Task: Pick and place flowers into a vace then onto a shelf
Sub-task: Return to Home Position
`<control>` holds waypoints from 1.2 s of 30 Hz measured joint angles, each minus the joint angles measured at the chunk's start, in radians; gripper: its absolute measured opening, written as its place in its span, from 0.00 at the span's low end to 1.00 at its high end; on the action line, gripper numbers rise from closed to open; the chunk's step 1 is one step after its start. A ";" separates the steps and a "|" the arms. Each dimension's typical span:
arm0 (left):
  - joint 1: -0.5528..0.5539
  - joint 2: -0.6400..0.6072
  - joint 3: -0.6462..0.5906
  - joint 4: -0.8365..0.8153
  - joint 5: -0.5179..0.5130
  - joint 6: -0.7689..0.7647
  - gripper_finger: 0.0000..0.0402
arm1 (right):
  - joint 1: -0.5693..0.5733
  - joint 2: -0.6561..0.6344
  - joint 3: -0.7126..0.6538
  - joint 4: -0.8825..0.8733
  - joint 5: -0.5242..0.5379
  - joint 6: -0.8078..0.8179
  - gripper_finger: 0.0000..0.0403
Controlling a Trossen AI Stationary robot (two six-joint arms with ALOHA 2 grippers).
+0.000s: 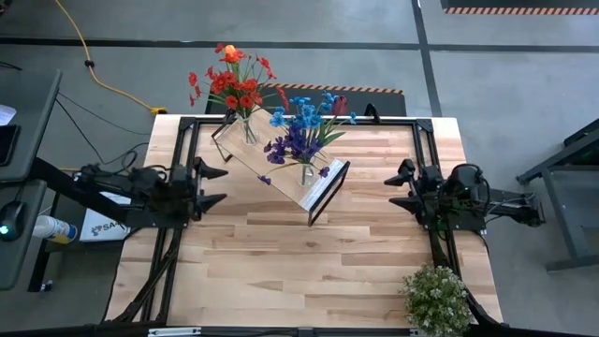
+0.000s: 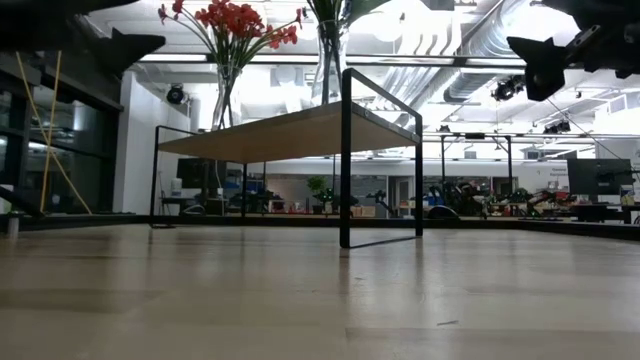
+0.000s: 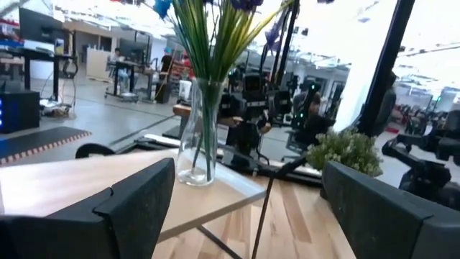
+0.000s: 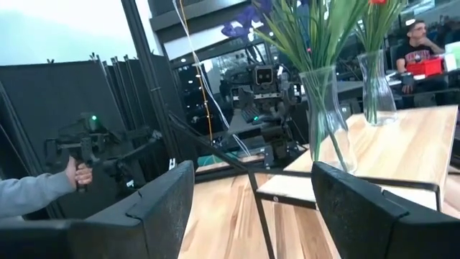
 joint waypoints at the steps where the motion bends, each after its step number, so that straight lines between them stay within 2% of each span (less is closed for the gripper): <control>1: 0.000 -0.021 0.000 -0.015 0.001 0.004 0.96 | 0.000 0.000 0.000 0.005 0.000 -0.003 0.67; 4: 0.000 -0.060 0.000 -0.081 0.028 0.011 0.96 | 0.000 0.000 0.002 0.008 0.000 -0.001 0.68; 9: 0.001 -0.057 -0.001 -0.122 0.040 0.005 0.96 | 0.000 0.000 0.006 0.053 0.000 -0.023 0.67; 17: 0.001 -0.057 -0.001 -0.148 0.052 -0.022 0.96 | -0.025 0.000 0.173 -0.231 -0.008 -0.057 0.67; 20: 0.001 -0.057 -0.001 -0.146 0.063 -0.025 0.96 | -0.026 0.000 0.175 -0.248 -0.013 -0.062 0.67; 23: 0.001 -0.057 -0.001 -0.139 0.068 -0.025 0.96 | -0.026 0.000 0.112 -0.188 -0.008 -0.046 0.68; 29: 0.001 -0.057 -0.001 -0.120 0.073 -0.015 0.96 | -0.026 0.000 -0.039 0.071 -0.052 -0.026 0.67; 33: 0.001 -0.057 -0.001 -0.128 0.073 -0.011 0.96 | -0.026 0.000 -0.104 0.119 0.011 -0.018 0.68; 36: 0.001 -0.057 -0.001 -0.142 0.068 -0.010 0.96 | -0.025 0.002 -0.104 0.114 0.065 -0.026 0.67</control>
